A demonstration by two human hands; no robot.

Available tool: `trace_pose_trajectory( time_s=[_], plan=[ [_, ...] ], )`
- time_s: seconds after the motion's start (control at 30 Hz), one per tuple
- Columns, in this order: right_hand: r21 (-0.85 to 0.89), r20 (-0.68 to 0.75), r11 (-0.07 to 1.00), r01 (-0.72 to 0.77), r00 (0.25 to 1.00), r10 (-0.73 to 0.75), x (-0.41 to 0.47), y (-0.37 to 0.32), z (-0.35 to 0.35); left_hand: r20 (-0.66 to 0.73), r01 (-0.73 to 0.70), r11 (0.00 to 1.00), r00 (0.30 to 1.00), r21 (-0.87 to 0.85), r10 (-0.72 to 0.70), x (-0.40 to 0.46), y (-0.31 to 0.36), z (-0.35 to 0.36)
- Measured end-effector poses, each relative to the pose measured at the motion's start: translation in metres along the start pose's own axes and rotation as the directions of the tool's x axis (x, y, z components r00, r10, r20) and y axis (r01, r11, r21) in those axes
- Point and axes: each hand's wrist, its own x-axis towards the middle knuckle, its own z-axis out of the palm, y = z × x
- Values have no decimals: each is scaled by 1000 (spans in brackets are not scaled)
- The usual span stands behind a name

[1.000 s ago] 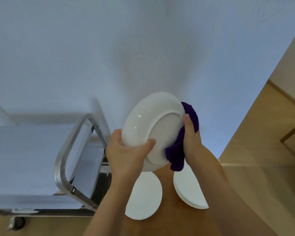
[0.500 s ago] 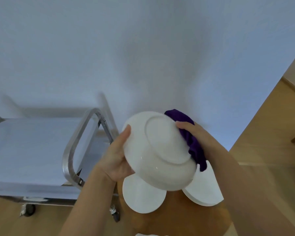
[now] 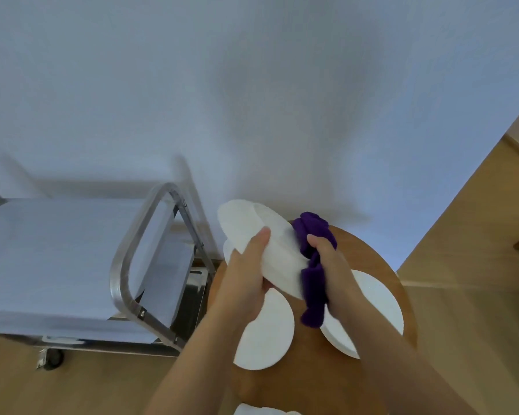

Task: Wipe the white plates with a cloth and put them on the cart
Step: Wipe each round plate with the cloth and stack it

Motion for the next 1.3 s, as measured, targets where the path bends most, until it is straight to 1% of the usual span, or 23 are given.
trace_pose_trajectory(
  time_s=[0.1, 0.17, 0.23, 0.3, 0.4, 0.5, 0.6, 0.63, 0.67, 0.7, 0.73, 0.77, 0.8, 0.83, 0.87, 0.9, 0.93, 0.97, 1.0, 1.07, 1.17, 1.23, 1.3],
  plan=[
    [112, 39, 993, -25, 999, 20, -7, 14, 13, 46, -110, 948, 994, 297, 101, -1, -13, 10],
    [216, 97, 976, -23, 995, 2, -11, 18, 18, 175, -208, 865, 974, 457, 142, -3, -16, 8],
    [313, 174, 950, 16, 982, -73, -14, 12, 18, 291, -287, 715, 949, 637, 121, -4, -16, 4],
    [290, 237, 957, 17, 967, -89, -17, 0, 13, 354, -357, 463, 930, 811, 96, -1, -14, 0],
    [136, 308, 991, 12, 950, -54, -19, -19, 12, 407, -417, 231, 909, 879, 91, 5, -7, -7],
    [-43, 250, 995, 87, 965, -74, -15, -24, 19, 492, -494, 4, 867, 870, 80, 11, -5, -9],
    [-51, 153, 989, 142, 979, -133, -8, -22, 20, 521, -506, -204, 853, 838, 21, 19, -7, -12],
    [14, 119, 993, 114, 986, -115, -4, -20, 17, 497, -493, -196, 867, 848, -30, 21, -4, -16],
    [121, 99, 991, 59, 992, -72, -2, -18, 14, 463, -465, -115, 885, 878, -48, 23, 1, -23],
    [220, 82, 975, 3, 996, -22, 0, -17, 11, 416, -416, 11, 909, 909, -13, 25, 7, -32],
    [287, 71, 957, -40, 997, 20, 1, -17, 8, 350, -359, 141, 933, 923, 88, 29, 14, -42],
    [320, 62, 945, -65, 997, 47, 2, -17, 4, 257, -317, 227, 932, 921, 256, 32, 19, -52],
    [322, 55, 944, -69, 997, 54, 3, -18, 1, 133, -271, 273, 890, 923, 436, 35, 23, -61],
    [308, 50, 949, -70, 997, 57, 3, -18, -2, -20, -206, 361, 846, 909, 534, 37, 25, -68],
    [276, 41, 959, -64, 998, 55, 2, -19, -4, -174, -145, 536, 849, 831, 500, 40, 26, -73],
    [240, 32, 969, -58, 998, 52, 2, -19, -5, -272, -90, 759, 901, 645, 338, 42, 27, -76],
    [207, 25, 977, -47, 999, 42, 1, -20, -5, -245, -19, 930, 963, 367, 116, 43, 27, -78],
    [190, 41, 981, -37, 999, 30, 1, -20, -5, -131, 92, 992, 988, 86, -80, 44, 25, -81],
    [176, 63, 984, -38, 998, 27, 1, -20, -6, -27, 182, 975, 982, -126, -187, 42, 23, -84],
    [79, 51, 995, -58, 997, 54, 0, -22, -6, 89, 223, 928, 975, -300, -205, 41, 16, -87],
    [-167, -141, 986, 20, 989, -44, 8, -25, -13, 112, 160, 904, 986, -397, -125, 41, 6, -88],
    [-126, -229, 988, 92, 966, -119, 14, -29, -14, 101, 129, 897, 990, -423, -95, 41, 3, -88],
    [-104, -247, 969, 223, 938, -242, 14, -35, -11, 57, 104, 903, 994, -416, -89, 40, 0, -86]
  ],
)
